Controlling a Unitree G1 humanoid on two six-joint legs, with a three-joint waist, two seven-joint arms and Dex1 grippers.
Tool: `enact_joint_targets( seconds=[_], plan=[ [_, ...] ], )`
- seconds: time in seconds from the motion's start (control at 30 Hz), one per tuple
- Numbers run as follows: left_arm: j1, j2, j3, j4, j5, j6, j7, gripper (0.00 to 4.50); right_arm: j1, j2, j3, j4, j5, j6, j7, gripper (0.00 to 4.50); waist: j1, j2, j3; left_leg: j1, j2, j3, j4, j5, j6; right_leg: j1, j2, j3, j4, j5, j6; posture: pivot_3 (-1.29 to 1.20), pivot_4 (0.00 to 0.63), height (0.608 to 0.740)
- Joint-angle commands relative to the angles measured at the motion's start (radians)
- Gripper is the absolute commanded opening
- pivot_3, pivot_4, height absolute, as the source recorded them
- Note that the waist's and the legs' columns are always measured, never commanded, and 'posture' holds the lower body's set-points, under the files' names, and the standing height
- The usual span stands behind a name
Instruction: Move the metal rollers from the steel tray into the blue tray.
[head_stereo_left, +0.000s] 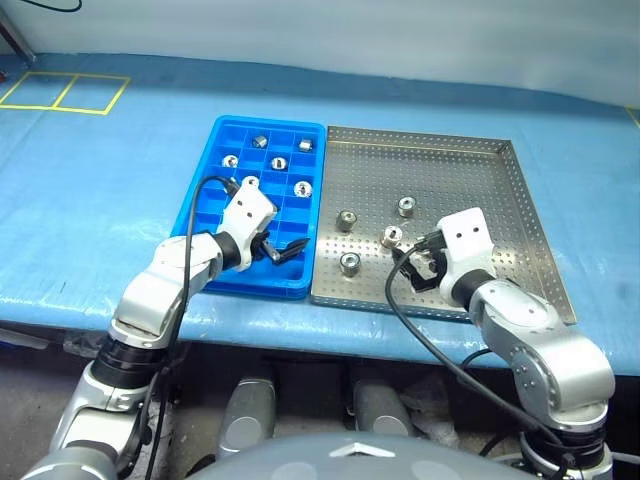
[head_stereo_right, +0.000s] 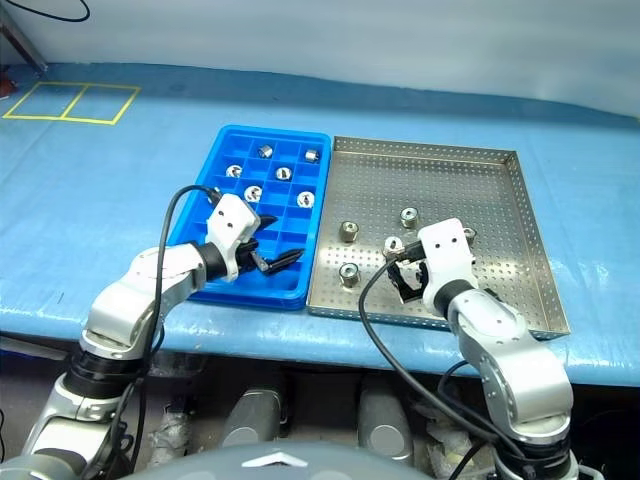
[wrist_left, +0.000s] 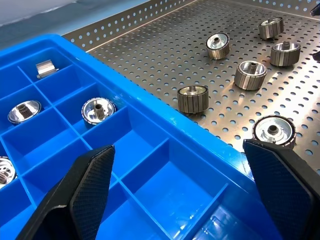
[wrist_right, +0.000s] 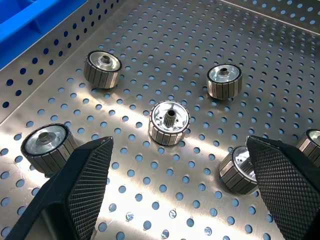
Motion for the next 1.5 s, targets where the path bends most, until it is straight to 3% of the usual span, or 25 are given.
enact_joint_targets(
  seconds=[0.03,0.4,0.6,0.8,1.07,1.27,1.5],
  plan=[
    [-0.006,0.011,0.010,-0.038,0.005,-0.004,-0.009,4.50,0.000,-0.004,0.000,-0.019,-0.010,-0.023,0.001,4.49,0.000,0.000,0.000,0.000,0.000,0.000,0.000,0.000,0.000,0.000,0.000,0.000,0.000,0.000,0.000,0.01,0.150,0.740],
    [-0.027,0.007,0.001,-0.019,0.012,-0.013,-0.020,4.50,0.023,0.006,0.006,-0.033,-0.023,-0.022,-0.012,4.49,-0.003,0.000,0.000,0.000,0.000,0.000,0.000,0.000,0.000,0.000,0.000,0.000,0.000,0.000,0.000,-0.02,0.150,0.740],
    [-0.172,-0.014,-0.038,0.114,0.048,-0.054,-0.061,4.50,0.026,0.014,0.007,-0.038,-0.037,-0.023,-0.018,4.49,-0.001,0.000,0.000,0.000,0.000,0.000,0.002,0.000,0.000,0.001,0.000,0.000,0.001,0.000,0.001,-0.03,0.150,0.740],
    [-0.422,-0.074,-0.133,0.377,0.102,-0.157,-0.203,4.50,0.033,0.029,0.009,-0.039,-0.051,-0.031,-0.026,4.49,-0.006,0.000,0.000,-0.001,-0.001,0.000,0.002,0.000,0.000,0.001,0.000,0.000,0.000,0.001,0.001,-0.05,0.150,0.740],
    [-0.737,-0.231,-0.233,0.911,0.203,-0.281,-0.375,4.50,0.053,0.056,0.015,-0.047,-0.075,-0.049,-0.052,4.49,-0.027,-0.001,0.000,-0.001,-0.001,0.000,0.002,0.000,0.001,0.000,0.000,0.001,0.000,0.001,0.002,-0.11,0.150,0.740],
    [-0.834,-0.306,-0.292,1.191,0.327,-0.397,-0.421,4.50,0.094,0.085,0.002,-0.071,-0.092,-0.063,-0.074,4.49,-0.056,-0.001,0.001,-0.002,-0.001,0.001,0.001,-0.001,0.002,-0.001,0.000,0.002,0.000,0.001,0.003,-0.15,0.150,0.740],
    [-0.886,-0.368,-0.315,1.372,0.442,-0.470,-0.425,4.50,0.108,0.106,0.008,-0.076,-0.106,-0.079,-0.085,4.49,-0.066,-0.001,0.001,-0.002,-0.001,0.002,0.002,-0.001,0.002,-0.001,0.000,0.003,0.000,0.001,0.004,-0.17,0.150,0.740]
  ],
)
